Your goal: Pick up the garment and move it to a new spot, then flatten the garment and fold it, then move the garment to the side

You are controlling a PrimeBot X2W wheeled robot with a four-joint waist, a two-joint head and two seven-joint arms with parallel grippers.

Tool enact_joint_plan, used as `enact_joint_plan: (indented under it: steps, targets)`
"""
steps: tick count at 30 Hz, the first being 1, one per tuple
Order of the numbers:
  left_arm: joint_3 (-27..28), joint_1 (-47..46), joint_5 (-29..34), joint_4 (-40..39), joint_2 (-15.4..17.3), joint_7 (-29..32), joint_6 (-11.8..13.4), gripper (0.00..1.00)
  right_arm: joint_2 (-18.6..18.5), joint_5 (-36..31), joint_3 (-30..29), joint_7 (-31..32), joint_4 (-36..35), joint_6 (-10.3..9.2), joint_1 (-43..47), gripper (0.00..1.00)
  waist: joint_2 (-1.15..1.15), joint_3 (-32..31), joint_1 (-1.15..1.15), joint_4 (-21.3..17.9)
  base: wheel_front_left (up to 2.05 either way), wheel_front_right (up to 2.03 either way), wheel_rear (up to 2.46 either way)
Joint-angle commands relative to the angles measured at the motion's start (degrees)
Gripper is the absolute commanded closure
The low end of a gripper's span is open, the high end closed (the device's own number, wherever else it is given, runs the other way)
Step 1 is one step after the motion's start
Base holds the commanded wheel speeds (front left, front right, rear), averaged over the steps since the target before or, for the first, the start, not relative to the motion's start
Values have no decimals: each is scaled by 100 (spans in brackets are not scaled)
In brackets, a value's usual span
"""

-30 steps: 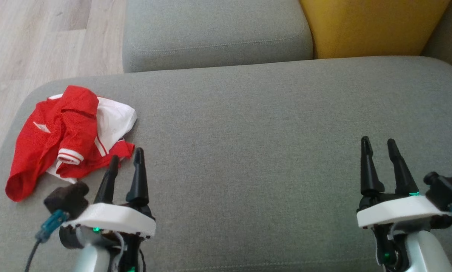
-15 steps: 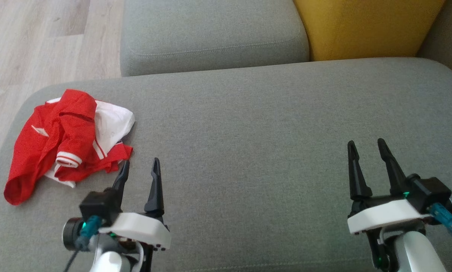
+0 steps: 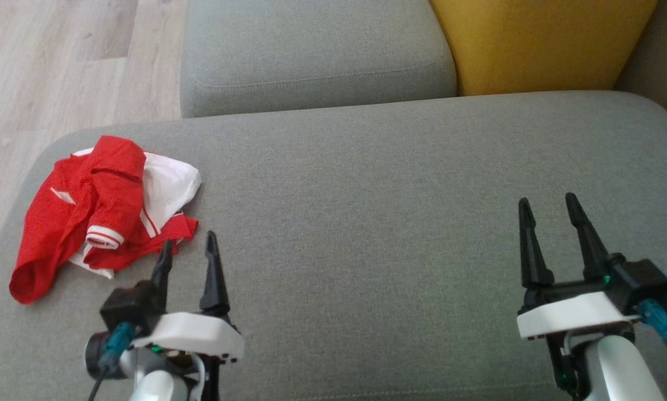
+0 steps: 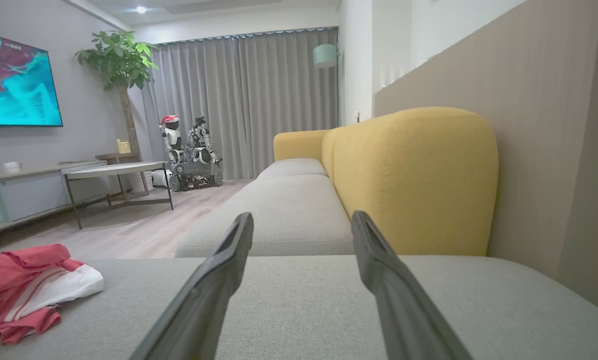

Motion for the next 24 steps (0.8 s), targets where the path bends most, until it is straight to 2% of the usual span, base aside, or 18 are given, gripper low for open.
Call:
enact_joint_plan:
  steps: [1,4,7,9,12,15,24]
  targets:
    - [250,-202,86,-162,-3,-94,-23,0,-30,-14,90,-78,-160,39,-239,0,0,-3,0,3,0,0,0]
    - [421,-85,67,6,-90,-145,-178,0,-30,350,42,-70,-52,41,-203,0,0,-8,0,1,0,0,0]
    - [499,-6,154,260,-137,-195,-308,0,-30,365,79,-46,47,42,-192,0,0,-5,0,-3,0,0,0]
    - [532,18,228,416,-155,-229,-344,0,-31,140,120,-42,113,42,-192,0,0,-4,0,-7,0,0,0]
    - [554,-17,489,572,-171,-295,-348,0,-32,-186,175,-73,209,44,-185,0,0,-4,0,-17,0,0,0]
    - [526,-48,572,565,-174,-304,-351,0,-32,-204,194,-90,240,44,-193,0,0,2,0,-21,0,0,0]
    - [471,-96,413,500,-176,-304,-322,0,-32,-149,203,-126,259,44,-243,0,0,47,0,-17,0,0,0]
